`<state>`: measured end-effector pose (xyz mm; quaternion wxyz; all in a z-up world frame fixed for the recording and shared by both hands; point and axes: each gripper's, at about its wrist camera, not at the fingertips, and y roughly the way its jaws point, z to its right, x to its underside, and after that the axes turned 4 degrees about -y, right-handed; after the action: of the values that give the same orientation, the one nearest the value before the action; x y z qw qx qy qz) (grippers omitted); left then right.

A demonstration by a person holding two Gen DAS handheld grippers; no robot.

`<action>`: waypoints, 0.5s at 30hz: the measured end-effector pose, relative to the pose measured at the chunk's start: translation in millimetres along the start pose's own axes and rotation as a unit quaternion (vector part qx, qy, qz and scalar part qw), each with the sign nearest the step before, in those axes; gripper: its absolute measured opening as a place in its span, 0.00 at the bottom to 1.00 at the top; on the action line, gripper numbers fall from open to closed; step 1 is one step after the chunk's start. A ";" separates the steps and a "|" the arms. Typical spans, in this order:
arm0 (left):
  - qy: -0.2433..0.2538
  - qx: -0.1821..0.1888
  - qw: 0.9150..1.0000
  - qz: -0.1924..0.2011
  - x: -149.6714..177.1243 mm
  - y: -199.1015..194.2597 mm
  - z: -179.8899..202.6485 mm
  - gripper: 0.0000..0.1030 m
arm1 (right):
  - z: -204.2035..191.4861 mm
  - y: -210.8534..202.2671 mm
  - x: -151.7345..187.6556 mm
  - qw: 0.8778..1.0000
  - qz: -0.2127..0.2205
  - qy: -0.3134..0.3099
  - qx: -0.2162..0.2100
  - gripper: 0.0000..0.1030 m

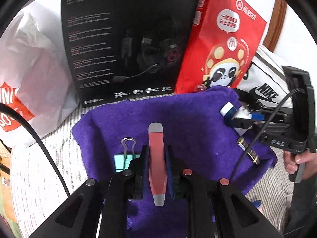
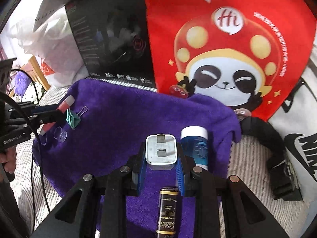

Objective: Organize rigid objects
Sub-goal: 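Carry pink tube over towel with left gripper while right gripper carries white plug, then set the white plug beside the white-and-blue bottle and open the right gripper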

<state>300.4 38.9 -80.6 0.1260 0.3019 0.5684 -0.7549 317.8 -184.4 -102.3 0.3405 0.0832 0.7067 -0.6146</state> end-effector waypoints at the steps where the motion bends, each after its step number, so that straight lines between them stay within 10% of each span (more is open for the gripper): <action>1: -0.001 0.001 1.000 -0.001 0.2 1.3 -0.3 0.16 | -1.7 2.5 0.3 1.000 -0.002 -0.002 0.000 0.26; 15: -0.006 0.008 1.000 -0.011 5.3 6.4 -3.9 0.16 | -7.4 37.2 10.7 0.999 -0.028 -0.019 0.038 0.26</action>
<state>300.9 41.3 -89.5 0.1192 0.2923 0.5651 -0.7623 326.9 -172.2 -138.7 0.3331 0.0645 0.6781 -0.6520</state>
